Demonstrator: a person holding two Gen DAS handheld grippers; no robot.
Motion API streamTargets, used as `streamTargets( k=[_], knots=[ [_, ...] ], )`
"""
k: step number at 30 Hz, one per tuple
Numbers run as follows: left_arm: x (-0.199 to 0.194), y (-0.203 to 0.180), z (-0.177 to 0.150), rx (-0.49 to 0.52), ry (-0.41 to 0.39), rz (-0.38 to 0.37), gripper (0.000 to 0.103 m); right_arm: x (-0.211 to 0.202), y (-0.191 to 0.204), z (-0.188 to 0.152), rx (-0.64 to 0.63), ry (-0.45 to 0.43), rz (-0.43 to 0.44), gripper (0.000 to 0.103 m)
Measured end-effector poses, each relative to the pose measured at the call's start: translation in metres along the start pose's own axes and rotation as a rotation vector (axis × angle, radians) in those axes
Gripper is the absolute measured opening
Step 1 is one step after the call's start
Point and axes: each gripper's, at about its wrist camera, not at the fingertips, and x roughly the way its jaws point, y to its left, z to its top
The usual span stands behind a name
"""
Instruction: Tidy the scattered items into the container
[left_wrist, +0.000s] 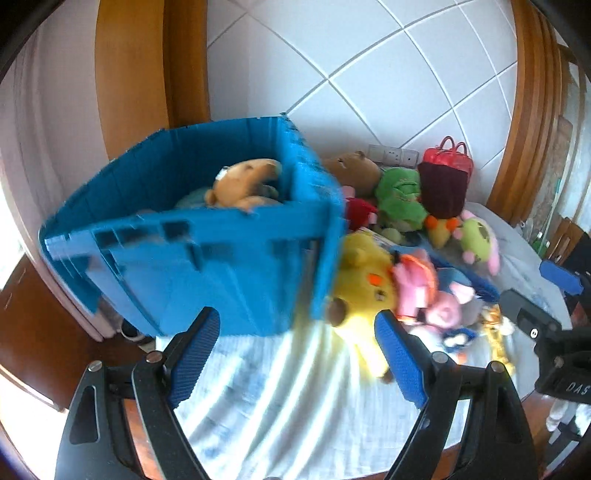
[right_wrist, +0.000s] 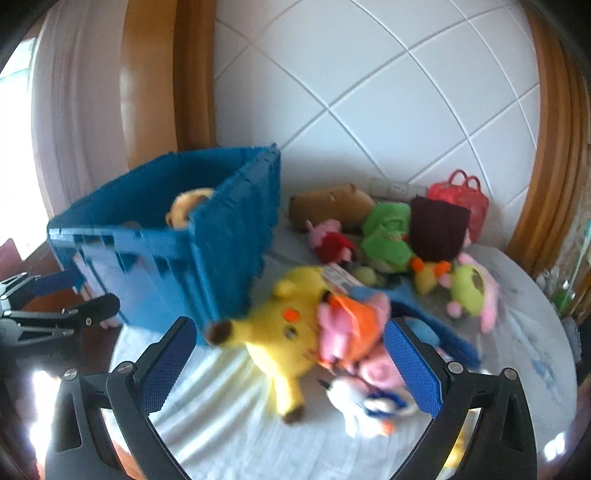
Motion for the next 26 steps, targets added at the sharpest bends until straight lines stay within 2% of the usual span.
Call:
streamTargets(
  k=[7,13,20,26],
  knots=[
    [-0.041,-0.085,-0.028,-0.033,-0.02,0.059,0.086,-0.042,-0.08,-0.034,-0.047,0.006,0.032,0.103],
    [-0.068,-0.12,-0.029,-0.003,-0.03,0.065,0.086,-0.072,-0.116,-0.049,-0.013,-0.002,0.042,0.103],
    [-0.088,-0.12,-0.024,0.0,-0.076,0.072,0.086,-0.096,-0.122,-0.051,0.015,-0.04,0.036,0.103],
    [-0.091,-0.108,-0.027,-0.005,-0.067,0.068,0.086,-0.095,-0.114,-0.052,0.037,-0.039,0.026,0.103]
  ],
)
